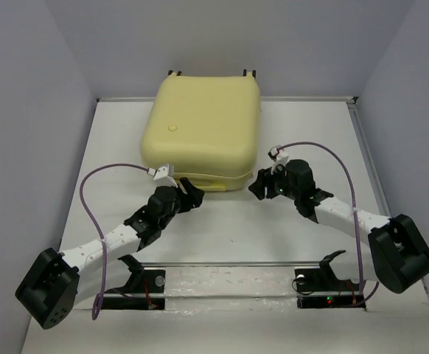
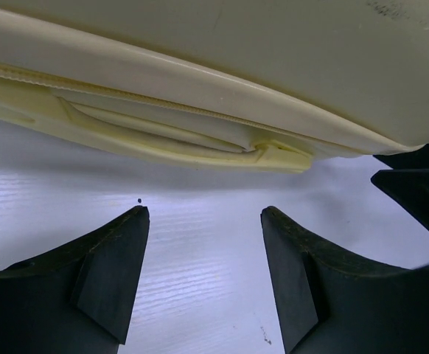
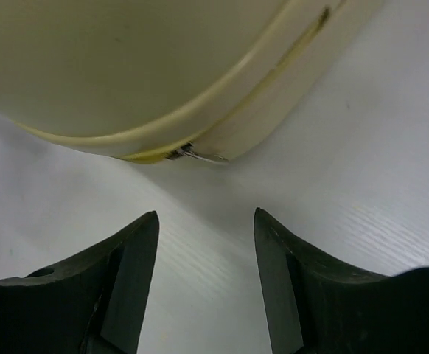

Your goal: Pack the luggage

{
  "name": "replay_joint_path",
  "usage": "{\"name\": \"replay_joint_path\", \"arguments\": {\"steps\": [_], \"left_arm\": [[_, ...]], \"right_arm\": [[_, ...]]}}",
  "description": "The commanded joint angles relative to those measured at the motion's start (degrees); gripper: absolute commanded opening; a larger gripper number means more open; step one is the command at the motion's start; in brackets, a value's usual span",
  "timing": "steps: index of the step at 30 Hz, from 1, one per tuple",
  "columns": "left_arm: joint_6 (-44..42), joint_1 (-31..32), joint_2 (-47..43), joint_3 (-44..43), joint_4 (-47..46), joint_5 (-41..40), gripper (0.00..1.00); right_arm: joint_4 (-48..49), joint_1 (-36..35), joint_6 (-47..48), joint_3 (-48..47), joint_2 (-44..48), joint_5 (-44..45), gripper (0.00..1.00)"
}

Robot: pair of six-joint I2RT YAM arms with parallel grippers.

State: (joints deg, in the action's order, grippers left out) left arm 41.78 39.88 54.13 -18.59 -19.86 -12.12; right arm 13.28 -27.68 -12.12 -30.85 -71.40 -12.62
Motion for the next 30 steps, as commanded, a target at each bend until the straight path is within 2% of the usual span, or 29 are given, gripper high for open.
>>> {"name": "replay_joint_path", "arguments": {"steps": [1,8,12,13,16,17,19,21,25,29,30], "left_arm": [[-1.8,-0.3,3.8,-3.5,-6.8,1.8,0.73],[-0.6,-0.7,8.3,-3.4,-10.5,1.0,0.74],[-0.6,-0.7,11.5,-4.9,-12.7,4.3,0.74],[-0.7,-0.7,11.8,-5.2,-12.9,5.1,0.74],[-1.1,-0.7,11.7,-6.6,-13.1,5.4,0.73],[-1.4,-0.7,11.8,-7.1,-13.0,5.4,0.73],[-1.6,-0.7,12.3,-8.5,-13.0,5.4,0.73],[-1.7,-0.7,13.2,-10.2,-13.0,5.7,0.73],[-2.5,-0.7,16.1,-14.3,-13.3,4.7,0.73],[-2.7,-0.9,20.7,-18.7,-14.1,3.9,0.73],[-2.7,-0.8,22.3,-20.0,-14.5,3.8,0.73]], "right_arm": [[11.5,0.0,5.0,-3.7,-3.1,-8.8,0.6],[17.6,0.0,6.3,-4.6,-7.4,-5.8,0.57],[21.3,0.5,6.3,-3.9,-9.3,-3.7,0.52],[23.4,0.5,5.7,-3.1,-9.5,-3.5,0.43],[28.4,0.5,3.9,-1.1,-10.0,-5.1,0.31],[32.0,0.5,2.3,-0.1,-10.1,-5.5,0.21],[34.2,0.5,1.0,0.3,-10.4,-6.3,0.07],[35.1,0.5,-1.2,1.0,-10.3,-6.7,0.07],[30.2,0.0,-4.0,3.6,-5.7,-6.3,0.07],[20.7,-5.5,-2.9,4.4,-2.0,-2.8,0.07],[18.6,-8.8,-2.6,4.3,-0.6,-2.1,0.07]]}}
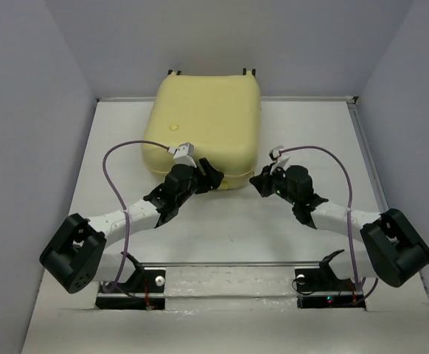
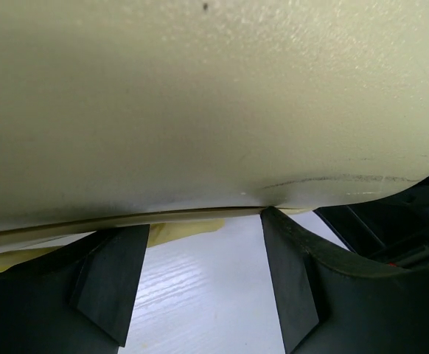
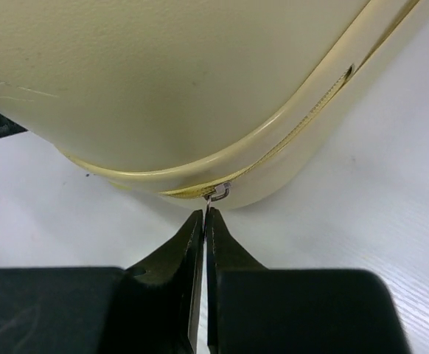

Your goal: Pack the luggage

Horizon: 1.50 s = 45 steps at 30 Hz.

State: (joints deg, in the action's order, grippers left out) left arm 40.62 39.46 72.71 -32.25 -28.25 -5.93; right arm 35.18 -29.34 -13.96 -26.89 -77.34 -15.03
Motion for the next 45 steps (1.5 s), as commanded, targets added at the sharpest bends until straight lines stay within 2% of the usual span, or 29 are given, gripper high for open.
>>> {"name": "replay_joint_path", "arguments": {"steps": [1,6,11,13,18,21,22,23,25,26,27,30,33,36,40,45], "left_arm": [[-1.4,-0.4,4.5,-6.9,-6.4,-2.4,0.73],[-0.5,-0.4,7.6,-9.4,-7.3,-0.5,0.73],[-0.5,-0.4,8.5,-9.7,-7.7,0.2,0.73],[-0.8,-0.4,8.5,-9.6,-7.4,0.1,0.73],[-0.5,-0.4,9.6,-10.4,-7.3,1.1,0.73],[-0.1,-0.4,10.5,-10.9,-7.6,2.1,0.72],[-0.2,-0.4,10.3,-10.6,-7.6,1.6,0.72],[-0.5,-0.8,9.8,-10.1,-7.5,1.7,0.72],[-0.3,-1.9,7.5,-8.3,-7.1,1.6,0.72],[-0.6,-2.9,4.8,-6.7,-7.0,2.1,0.72],[-1.2,-2.9,4.7,-6.7,-6.5,2.2,0.72],[-2.7,-3.5,-4.6,-2.5,-1.6,-0.7,0.75],[-2.0,-4.8,-10.6,2.5,2.5,-1.6,0.76],[-0.2,-6.3,-15.5,9.4,5.3,-2.5,0.75],[4.7,-10.0,-20.8,17.1,4.0,-2.7,0.74],[4.8,-14.3,-21.5,18.5,2.9,-0.5,0.73]], "right_arm": [[-7.6,-9.3,-0.5,0.3,6.0,2.4,0.07],[-16.3,-21.8,-3.4,-6.0,3.8,8.8,0.07],[-20.5,-34.0,-6.3,-19.8,-8.7,19.2,0.07],[-20.2,-34.0,-7.4,-21.0,-8.7,19.9,0.07],[-19.4,-33.4,-7.1,-15.9,-1.8,22.4,0.07],[-15.1,-33.4,-7.9,-19.6,-7.1,15.6,0.07],[-10.1,-34.0,-8.8,-20.4,-8.5,11.1,0.07],[-8.1,-34.6,-10.3,-20.9,-9.7,10.7,0.07],[-6.4,-34.6,-10.7,-19.0,-9.0,13.0,0.07],[-7.6,-33.9,-10.2,-16.1,-5.8,17.9,0.07],[-8.9,-32.9,-10.3,-14.3,-5.8,18.9,0.07],[-10.7,-28.1,-11.8,-6.1,4.1,17.9,0.07],[-12.5,-26.6,-11.8,-2.9,7.1,17.0,0.07],[-12.5,-26.6,-12.1,-2.3,8.2,16.0,0.07],[-12.3,-26.6,-12.3,-2.5,7.5,15.6,0.07],[-12.2,-26.6,-12.6,-2.5,7.2,15.6,0.07]]}}
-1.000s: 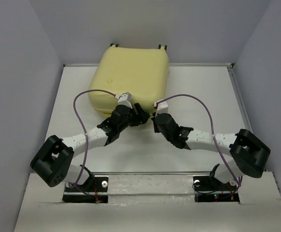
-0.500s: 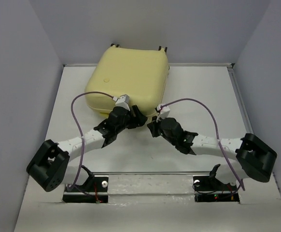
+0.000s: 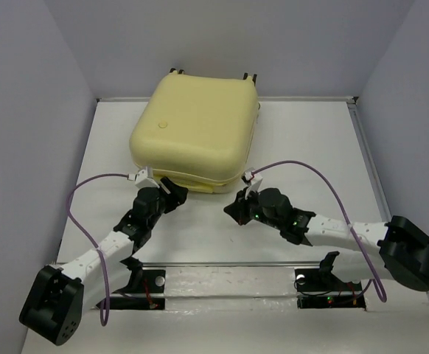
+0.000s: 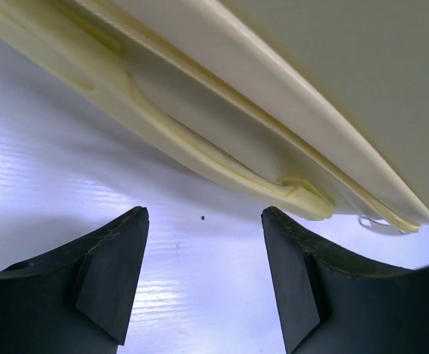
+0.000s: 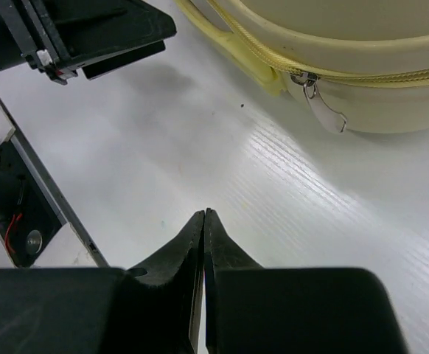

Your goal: Pack the luggage

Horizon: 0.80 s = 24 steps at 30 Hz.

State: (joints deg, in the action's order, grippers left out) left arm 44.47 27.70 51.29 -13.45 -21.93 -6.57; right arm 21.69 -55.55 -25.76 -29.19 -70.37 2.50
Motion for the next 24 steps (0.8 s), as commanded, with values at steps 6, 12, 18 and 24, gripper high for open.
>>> {"name": "replay_joint_path", "arguments": {"steps": [6,12,18,24], "left_arm": [[1.9,-4.9,4.6,-1.5,-7.8,0.7,0.75],[5.5,-6.3,12.5,-0.4,-17.4,0.6,0.79],[7.9,-6.4,18.6,-0.3,-25.5,0.6,0.73],[9.0,-6.4,23.4,0.6,-30.6,-3.1,0.48]], "right_arm": [[0.9,-0.3,-1.1,-0.7,0.1,0.0,0.08],[2.7,-0.3,-1.5,-4.4,-4.5,8.7,0.53],[6.8,-0.3,-2.1,-8.2,-11.3,18.9,0.53],[10.0,1.6,-1.8,-8.3,-13.2,20.7,0.53]]}}
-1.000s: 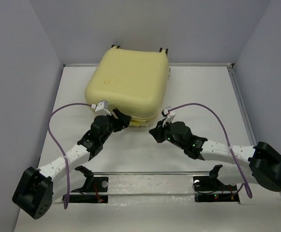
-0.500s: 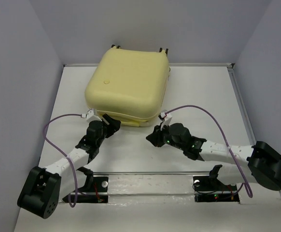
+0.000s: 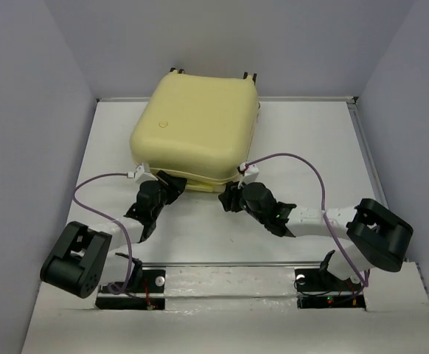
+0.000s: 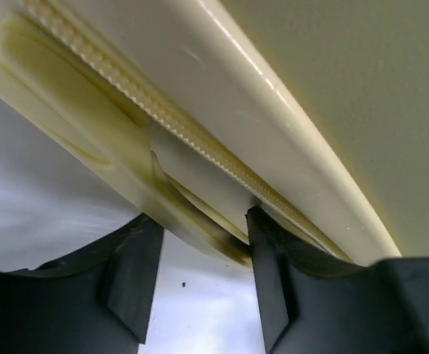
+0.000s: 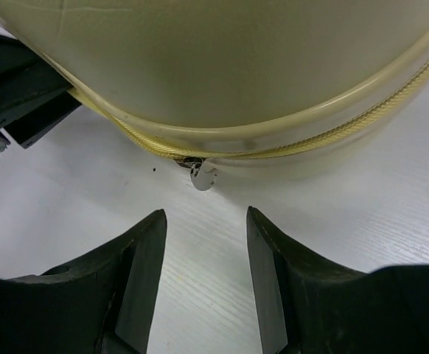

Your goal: Pack the luggage

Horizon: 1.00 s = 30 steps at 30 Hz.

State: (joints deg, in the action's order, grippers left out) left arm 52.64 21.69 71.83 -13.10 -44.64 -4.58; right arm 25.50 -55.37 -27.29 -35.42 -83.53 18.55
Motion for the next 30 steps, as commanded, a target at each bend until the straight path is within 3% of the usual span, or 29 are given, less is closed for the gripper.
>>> {"name": "replay_joint_path", "arguments": {"steps": [1,2,3,7,10,19,25,27,28,30], "left_arm": [[0.8,-0.4,3.3,0.4,-8.5,-5.3,0.39],[0.7,-0.4,3.8,0.4,-9.6,-5.6,0.27],[0.5,-0.4,4.6,0.3,-9.9,-5.7,0.07],[0.2,2.2,5.0,1.1,-11.4,-4.6,0.06],[1.3,7.3,3.5,2.7,-11.4,-6.0,0.06],[5.1,14.9,0.1,4.6,-11.3,-8.4,0.06],[6.2,18.2,0.8,3.7,-11.3,-9.7,0.06],[6.3,18.6,0.8,3.7,-11.3,-10.1,0.06],[6.2,18.8,0.9,3.6,-11.3,-10.0,0.06],[6.2,19.1,1.0,3.5,-11.3,-10.1,0.06]], "right_arm": [[6.4,1.4,-0.2,-1.8,0.1,4.5,0.54],[6.5,3.0,-0.1,-1.6,0.3,3.4,0.54],[6.6,3.5,-0.3,-0.9,0.5,2.9,0.54],[8.5,6.1,1.0,1.1,2.4,-1.6,0.6],[9.7,7.8,3.4,1.8,2.4,-4.6,0.6],[17.3,8.6,4.2,6.7,3.5,-15.6,0.57],[19.1,8.6,5.3,7.5,3.2,-14.9,0.58],[20.3,8.6,5.2,7.7,3.7,-12.1,0.51],[21.3,8.6,5.2,8.2,3.9,-11.6,0.41],[22.2,8.6,5.0,8.8,4.2,-10.1,0.31]]}}
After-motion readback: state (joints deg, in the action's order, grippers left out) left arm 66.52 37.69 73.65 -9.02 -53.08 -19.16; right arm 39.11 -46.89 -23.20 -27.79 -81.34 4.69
